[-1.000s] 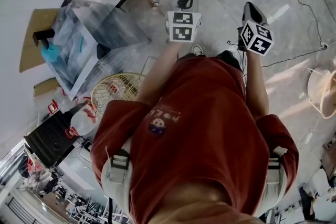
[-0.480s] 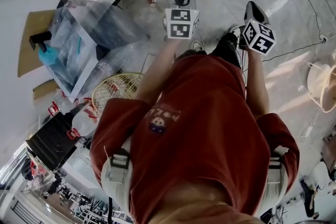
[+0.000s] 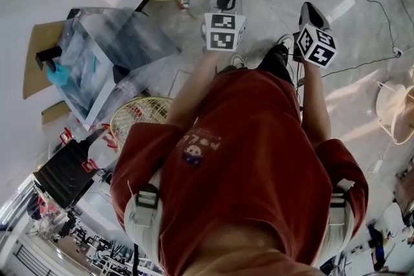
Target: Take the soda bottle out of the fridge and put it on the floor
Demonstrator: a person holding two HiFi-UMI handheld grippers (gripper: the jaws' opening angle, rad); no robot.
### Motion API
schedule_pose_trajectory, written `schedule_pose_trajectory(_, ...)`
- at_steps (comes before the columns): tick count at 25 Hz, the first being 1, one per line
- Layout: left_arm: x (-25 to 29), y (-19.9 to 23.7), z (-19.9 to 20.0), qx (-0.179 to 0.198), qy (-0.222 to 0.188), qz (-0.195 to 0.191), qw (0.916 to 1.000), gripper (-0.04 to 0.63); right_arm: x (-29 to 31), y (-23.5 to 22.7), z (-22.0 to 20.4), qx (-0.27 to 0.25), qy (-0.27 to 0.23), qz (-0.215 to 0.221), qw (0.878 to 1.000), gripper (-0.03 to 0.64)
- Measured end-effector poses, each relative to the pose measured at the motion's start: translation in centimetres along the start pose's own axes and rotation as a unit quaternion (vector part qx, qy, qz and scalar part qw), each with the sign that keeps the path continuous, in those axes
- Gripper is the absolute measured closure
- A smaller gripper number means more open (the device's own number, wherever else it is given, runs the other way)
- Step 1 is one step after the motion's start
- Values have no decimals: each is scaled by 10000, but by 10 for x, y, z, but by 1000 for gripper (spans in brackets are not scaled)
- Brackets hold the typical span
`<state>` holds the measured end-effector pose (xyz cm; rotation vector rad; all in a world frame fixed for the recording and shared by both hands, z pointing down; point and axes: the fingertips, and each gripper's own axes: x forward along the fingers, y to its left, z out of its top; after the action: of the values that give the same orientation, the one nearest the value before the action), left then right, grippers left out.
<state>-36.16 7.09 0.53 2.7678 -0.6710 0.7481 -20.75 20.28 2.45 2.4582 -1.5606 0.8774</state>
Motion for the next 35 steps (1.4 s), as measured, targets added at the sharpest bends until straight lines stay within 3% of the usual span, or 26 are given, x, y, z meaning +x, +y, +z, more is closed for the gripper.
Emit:
schedule_pose_trajectory(14,107,-78,68,16,97,252,9996,597,44,-142,56,179,55,155,9997,617)
schedule_pose_trajectory(21,153,-109,97,-10,143,639,9978,595,70,-207,87,-244,122,512,9983,617)
schedule_pose_trajectory(30,200,-124,109,46,157,979,9951,597,121,-236,95,-548,251,1072,9924,617)
schedule_pose_trajectory(35,215,-120,114,-95,155,987,9949,597,136,-237,112,-558,190,1108,9921,617)
